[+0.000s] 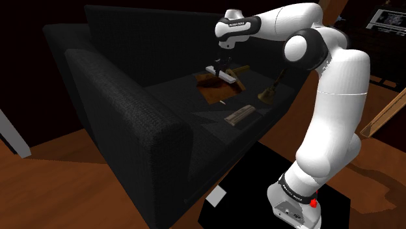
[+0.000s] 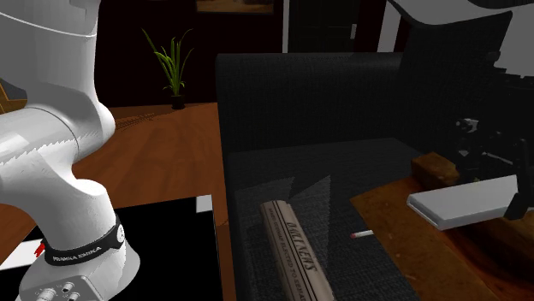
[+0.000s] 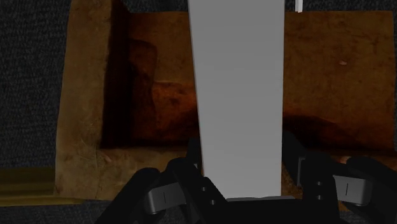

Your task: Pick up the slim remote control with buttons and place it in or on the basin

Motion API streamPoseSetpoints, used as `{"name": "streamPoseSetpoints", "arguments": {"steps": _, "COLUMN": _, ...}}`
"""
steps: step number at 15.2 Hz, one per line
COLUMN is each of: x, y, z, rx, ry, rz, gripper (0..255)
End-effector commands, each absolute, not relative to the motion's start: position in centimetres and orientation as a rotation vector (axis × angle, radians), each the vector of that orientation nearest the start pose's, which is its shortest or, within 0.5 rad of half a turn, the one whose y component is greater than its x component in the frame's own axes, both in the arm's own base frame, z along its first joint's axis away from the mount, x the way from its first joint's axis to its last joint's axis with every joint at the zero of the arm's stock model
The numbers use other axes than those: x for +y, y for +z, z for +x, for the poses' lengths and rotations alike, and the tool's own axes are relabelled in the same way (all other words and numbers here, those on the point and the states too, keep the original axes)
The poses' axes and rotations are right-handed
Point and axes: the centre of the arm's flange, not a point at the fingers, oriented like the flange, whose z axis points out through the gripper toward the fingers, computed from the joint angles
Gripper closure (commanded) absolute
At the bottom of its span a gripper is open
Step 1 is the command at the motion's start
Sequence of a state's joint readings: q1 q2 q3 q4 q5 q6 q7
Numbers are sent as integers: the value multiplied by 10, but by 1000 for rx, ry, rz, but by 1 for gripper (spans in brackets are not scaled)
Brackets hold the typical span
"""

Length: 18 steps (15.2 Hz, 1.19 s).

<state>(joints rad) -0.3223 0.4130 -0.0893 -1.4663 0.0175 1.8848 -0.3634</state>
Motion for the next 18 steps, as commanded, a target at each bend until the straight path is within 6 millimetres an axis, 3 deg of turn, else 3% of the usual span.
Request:
{"name": "streamPoseSetpoints", "arguments": {"steps": 1, "x": -263, "y": 444, "z": 629, "rx": 73, "ry": 6, "rz": -3160, "gripper": 255}}
{"name": "streamPoseSetpoints", "arguments": {"steps": 2, "x": -263, "y": 444, "z": 629, "rx": 73, "ry": 6, "rz": -3160, "gripper": 255}}
{"name": "streamPoseSetpoints", "arguments": {"steps": 3, "x": -263, "y": 444, "z": 629, "rx": 73, "ry": 6, "rz": -3160, "gripper": 0}}
{"name": "streamPoseSetpoints", "arguments": {"steps": 8, "x": -263, "y": 444, "z": 629, "rx": 73, "ry": 6, "rz": -3160, "gripper": 0}}
{"name": "streamPoseSetpoints", "arguments": {"steps": 12, "x": -262, "y": 494, "z": 629, "rx": 73, "ry": 6, "rz": -3160, "gripper": 0}}
{"name": "streamPoseSetpoints", "arguments": {"steps": 18, "x": -262, "y": 494, "z": 629, "rx": 73, "ry": 6, "rz": -3160, "gripper": 0}}
